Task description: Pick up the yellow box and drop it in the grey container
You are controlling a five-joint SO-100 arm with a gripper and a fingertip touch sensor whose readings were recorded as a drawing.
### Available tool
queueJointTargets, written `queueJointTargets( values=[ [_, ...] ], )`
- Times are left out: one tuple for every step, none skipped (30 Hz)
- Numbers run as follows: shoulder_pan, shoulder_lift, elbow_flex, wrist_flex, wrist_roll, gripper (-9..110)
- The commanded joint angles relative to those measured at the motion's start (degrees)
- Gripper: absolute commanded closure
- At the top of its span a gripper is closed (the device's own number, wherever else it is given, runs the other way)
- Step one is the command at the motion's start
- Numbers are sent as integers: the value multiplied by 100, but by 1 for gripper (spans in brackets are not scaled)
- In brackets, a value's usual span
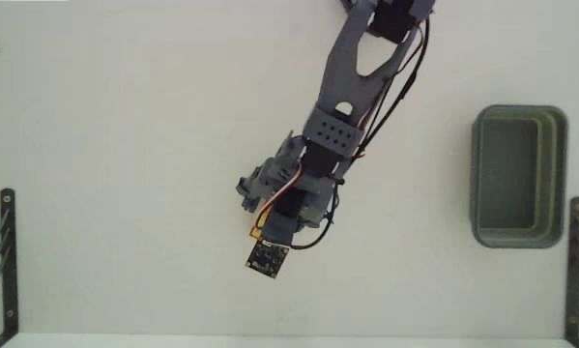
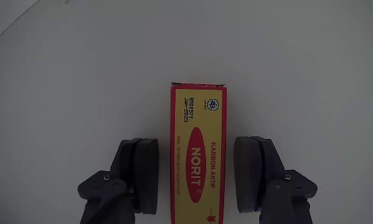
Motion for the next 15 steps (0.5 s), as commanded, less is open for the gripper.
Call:
queueJointTargets(
  values=[
    [64,178,-7,-88,26,31],
    [64,178,-7,-88,26,31],
    [64,178,-7,-88,26,31],
    [64,178,-7,-88,26,32],
    [64,178,-7,-88,26,32],
    [64,178,-7,-88,26,32],
    [64,178,-7,-88,26,32],
    [64,178,-7,-88,26,33],
    [64,178,-7,-88,26,33],
    [64,178,-7,-88,26,33],
    [64,178,-7,-88,26,33],
    [64,178,-7,-88,26,34],
    [64,178,-7,-88,26,34],
    [64,178,-7,-88,26,34],
    [64,178,-7,-88,26,34]
  ],
)
